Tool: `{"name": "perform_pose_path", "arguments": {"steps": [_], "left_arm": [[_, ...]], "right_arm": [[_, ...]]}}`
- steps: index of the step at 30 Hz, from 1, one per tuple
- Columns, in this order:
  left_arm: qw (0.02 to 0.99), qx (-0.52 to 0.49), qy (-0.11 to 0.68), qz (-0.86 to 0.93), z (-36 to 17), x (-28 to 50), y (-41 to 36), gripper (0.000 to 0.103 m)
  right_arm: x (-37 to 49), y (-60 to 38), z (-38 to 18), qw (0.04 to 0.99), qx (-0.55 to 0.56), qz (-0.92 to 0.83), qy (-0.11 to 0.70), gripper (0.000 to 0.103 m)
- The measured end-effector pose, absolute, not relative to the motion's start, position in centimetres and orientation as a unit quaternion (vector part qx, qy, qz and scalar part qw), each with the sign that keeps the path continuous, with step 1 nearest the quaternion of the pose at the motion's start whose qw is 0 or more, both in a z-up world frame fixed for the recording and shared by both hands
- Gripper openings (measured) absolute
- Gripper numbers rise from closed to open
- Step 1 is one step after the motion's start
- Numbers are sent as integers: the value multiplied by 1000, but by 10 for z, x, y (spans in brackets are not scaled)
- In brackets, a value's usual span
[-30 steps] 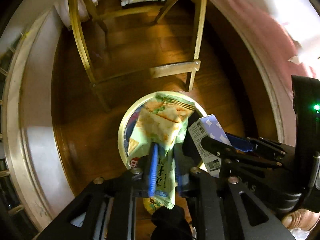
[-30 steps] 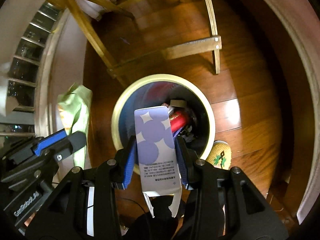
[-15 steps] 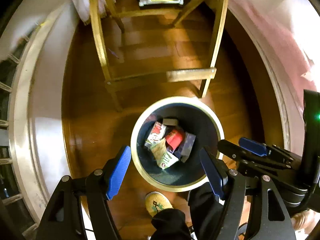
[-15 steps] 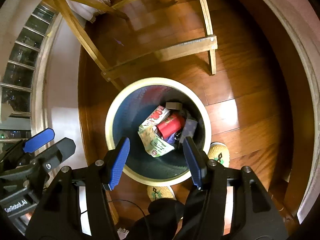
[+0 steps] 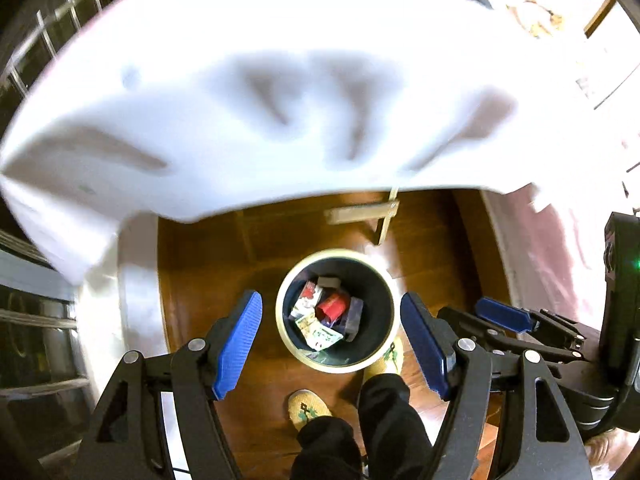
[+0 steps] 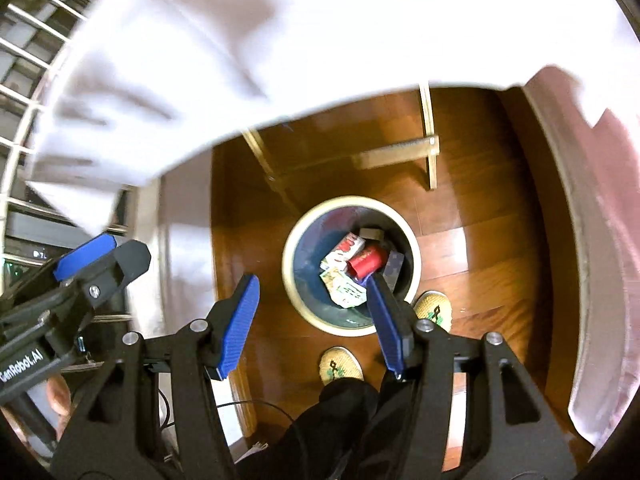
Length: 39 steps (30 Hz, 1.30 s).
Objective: Collect trash
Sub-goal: 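Move both tools back up toward the table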
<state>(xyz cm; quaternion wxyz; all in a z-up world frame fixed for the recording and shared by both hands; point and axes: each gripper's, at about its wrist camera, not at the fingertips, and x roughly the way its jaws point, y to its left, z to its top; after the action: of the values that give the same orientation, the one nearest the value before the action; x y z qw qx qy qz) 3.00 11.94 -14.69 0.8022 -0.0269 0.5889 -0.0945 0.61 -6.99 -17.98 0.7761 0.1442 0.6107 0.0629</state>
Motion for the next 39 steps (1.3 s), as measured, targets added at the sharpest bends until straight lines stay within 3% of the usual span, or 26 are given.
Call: {"name": "perform_pose_path", "arguments": {"steps": [10, 18, 30, 39], "left_arm": [[851, -17, 514, -106, 5, 13, 127, 73], [864, -35, 486, -131, 79, 21, 130, 72], [888, -43, 437, -138, 132, 82, 128, 72], [883, -83, 452, -97, 117, 190, 117, 72]], "right_arm": [[-12, -58, -23, 823, 134, 66, 548, 53], [-6, -57, 68, 860, 114, 58, 494, 53], [42, -77, 122, 890, 104, 44, 441, 53], [159, -136, 112, 886, 133, 45, 442, 53]]}}
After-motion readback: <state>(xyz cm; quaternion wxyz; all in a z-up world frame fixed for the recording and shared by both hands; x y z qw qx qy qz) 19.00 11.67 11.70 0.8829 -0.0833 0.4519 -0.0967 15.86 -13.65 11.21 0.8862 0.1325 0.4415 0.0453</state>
